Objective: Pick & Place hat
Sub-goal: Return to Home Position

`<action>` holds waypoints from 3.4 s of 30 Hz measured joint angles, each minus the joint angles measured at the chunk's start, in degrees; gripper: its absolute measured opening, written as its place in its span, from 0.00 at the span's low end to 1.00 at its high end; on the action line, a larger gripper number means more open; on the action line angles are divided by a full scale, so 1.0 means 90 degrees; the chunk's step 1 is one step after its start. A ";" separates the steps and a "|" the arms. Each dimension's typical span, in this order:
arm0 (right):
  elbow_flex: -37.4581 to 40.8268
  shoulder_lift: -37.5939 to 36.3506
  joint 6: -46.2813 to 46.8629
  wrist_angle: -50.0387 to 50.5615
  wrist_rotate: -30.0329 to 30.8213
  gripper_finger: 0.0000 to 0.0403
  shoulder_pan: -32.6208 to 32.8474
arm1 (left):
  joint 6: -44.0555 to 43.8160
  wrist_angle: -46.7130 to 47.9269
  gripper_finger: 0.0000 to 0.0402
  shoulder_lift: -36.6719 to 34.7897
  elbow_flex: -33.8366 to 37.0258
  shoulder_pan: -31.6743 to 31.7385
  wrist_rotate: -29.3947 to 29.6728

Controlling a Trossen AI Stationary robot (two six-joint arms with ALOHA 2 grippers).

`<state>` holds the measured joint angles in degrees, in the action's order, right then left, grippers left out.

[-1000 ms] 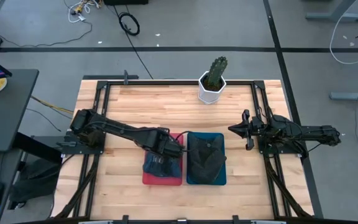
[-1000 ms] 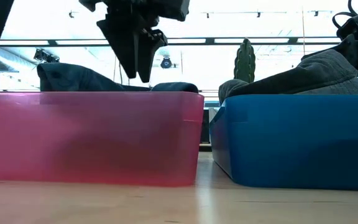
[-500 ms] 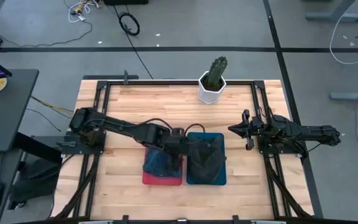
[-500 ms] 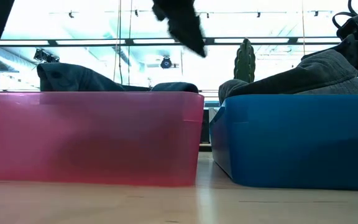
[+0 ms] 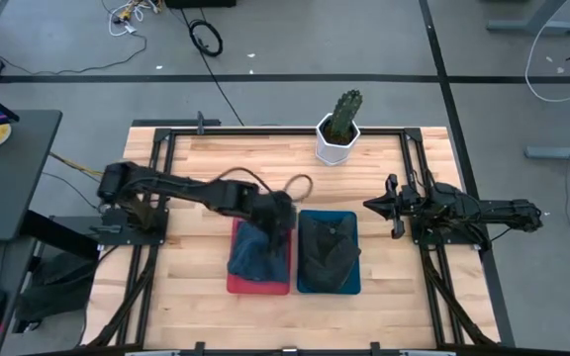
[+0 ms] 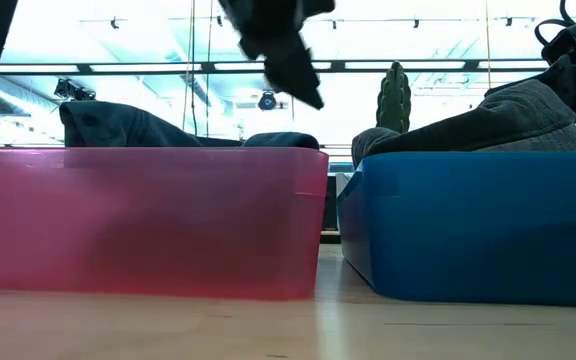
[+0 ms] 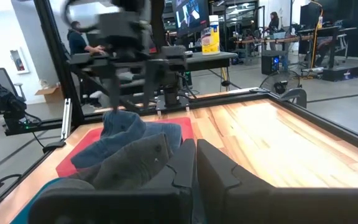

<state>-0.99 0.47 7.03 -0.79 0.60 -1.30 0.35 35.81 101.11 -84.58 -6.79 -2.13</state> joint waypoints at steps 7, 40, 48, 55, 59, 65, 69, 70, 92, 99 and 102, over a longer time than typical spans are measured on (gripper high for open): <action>0.0000 0.0000 -0.0001 -0.0003 -0.0002 0.05 0.0000 | -0.0362 -0.1710 0.57 -0.1696 0.2429 0.0468 -0.0338; 0.0002 0.0034 0.0000 -0.0051 -0.0002 0.05 0.0000 | -0.1135 -0.4365 0.57 -1.1230 0.8885 0.0406 0.0655; 0.0002 0.0034 -0.0001 -0.0057 -0.0002 0.05 0.0000 | -0.1185 -0.4308 0.57 -1.1235 0.8955 0.0409 0.0617; 0.0002 0.0034 0.0000 -0.0057 -0.0002 0.05 0.0000 | -0.0952 -0.5031 0.57 -1.1231 0.9278 0.0409 0.0475; 0.0002 0.0034 0.0000 -0.0057 -0.0002 0.05 0.0000 | -0.0819 -0.4830 0.57 -1.1169 0.9339 0.0405 0.0170; 0.0002 0.0034 -0.0002 -0.0054 -0.0002 0.05 0.0000 | -0.0112 -0.4461 0.57 -1.1168 0.9341 0.0409 -0.0267; 0.0002 0.0034 0.0000 -0.0054 -0.0002 0.05 0.0000 | -0.0258 -0.4263 0.57 -1.1157 0.9336 0.0406 -0.0493; 0.0002 0.0034 0.0000 -0.0054 -0.0002 0.05 0.0000 | -0.0346 -0.4255 0.57 -1.1132 0.9336 0.0406 -0.0495; 0.0002 0.0034 0.0000 -0.0053 -0.0001 0.05 0.0000 | -0.0800 -0.4371 0.57 -1.1068 0.9346 0.0409 -0.0451; 0.0002 0.0034 0.0000 -0.0053 -0.0001 0.05 0.0000 | -0.0800 -0.4405 0.57 -1.1068 0.9346 0.0409 -0.0447; 0.0002 0.0034 0.0000 -0.0052 -0.0002 0.05 0.0000 | -0.0800 -0.4405 0.57 -1.1068 0.9346 0.0409 -0.0442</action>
<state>-0.97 0.78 7.03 -1.26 0.58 -1.30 -6.85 -3.84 1.50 -0.47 -3.11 -6.11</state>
